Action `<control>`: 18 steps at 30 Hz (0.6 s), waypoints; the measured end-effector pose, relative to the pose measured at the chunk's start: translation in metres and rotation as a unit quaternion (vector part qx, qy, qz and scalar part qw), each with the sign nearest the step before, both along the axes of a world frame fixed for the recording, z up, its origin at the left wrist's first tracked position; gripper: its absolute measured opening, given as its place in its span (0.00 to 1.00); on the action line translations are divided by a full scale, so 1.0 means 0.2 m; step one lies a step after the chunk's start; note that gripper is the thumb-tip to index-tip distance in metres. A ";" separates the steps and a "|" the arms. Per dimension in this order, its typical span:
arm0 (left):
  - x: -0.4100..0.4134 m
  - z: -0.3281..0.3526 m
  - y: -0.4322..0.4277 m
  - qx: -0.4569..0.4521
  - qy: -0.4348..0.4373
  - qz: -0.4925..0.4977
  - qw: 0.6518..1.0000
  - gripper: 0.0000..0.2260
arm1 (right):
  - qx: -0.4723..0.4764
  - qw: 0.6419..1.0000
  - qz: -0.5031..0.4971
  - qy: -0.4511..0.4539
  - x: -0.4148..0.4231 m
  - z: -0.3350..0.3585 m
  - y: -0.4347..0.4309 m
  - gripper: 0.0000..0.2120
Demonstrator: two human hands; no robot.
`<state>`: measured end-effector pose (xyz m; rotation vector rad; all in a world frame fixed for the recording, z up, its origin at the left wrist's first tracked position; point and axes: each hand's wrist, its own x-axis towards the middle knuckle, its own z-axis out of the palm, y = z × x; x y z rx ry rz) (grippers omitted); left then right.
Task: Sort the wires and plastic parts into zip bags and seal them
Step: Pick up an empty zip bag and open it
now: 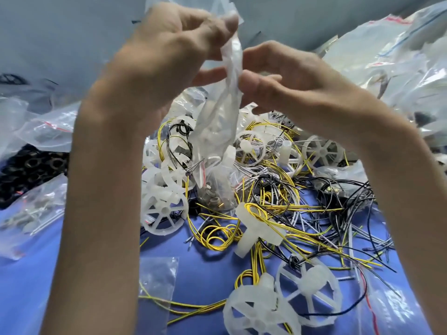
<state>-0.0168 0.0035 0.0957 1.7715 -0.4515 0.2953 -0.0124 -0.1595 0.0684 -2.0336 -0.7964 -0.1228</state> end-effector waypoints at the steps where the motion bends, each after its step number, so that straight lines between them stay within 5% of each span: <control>1: 0.02 -0.02 0.00 0.002 0.005 -0.004 1.000 0.05 | -0.031 1.000 -0.004 -0.002 0.00 0.00 0.01 0.31; 2: 0.03 -0.03 -0.01 0.012 0.013 -0.003 1.000 0.00 | -0.051 0.999 -0.014 -0.009 0.00 -0.01 0.01 0.34; 4: 0.07 -0.07 -0.02 0.029 0.023 0.019 0.999 0.08 | -0.061 0.997 -0.045 -0.029 0.02 -0.03 0.02 0.34; 10: 0.13 -0.14 -0.05 -0.006 0.022 0.077 0.997 0.13 | -0.011 0.984 -0.135 -0.115 0.08 -0.02 -0.03 0.17; 18: 0.09 -0.12 -0.09 0.107 -0.036 0.034 0.993 0.15 | 0.218 0.972 -0.009 0.088 0.08 -0.01 -0.01 0.18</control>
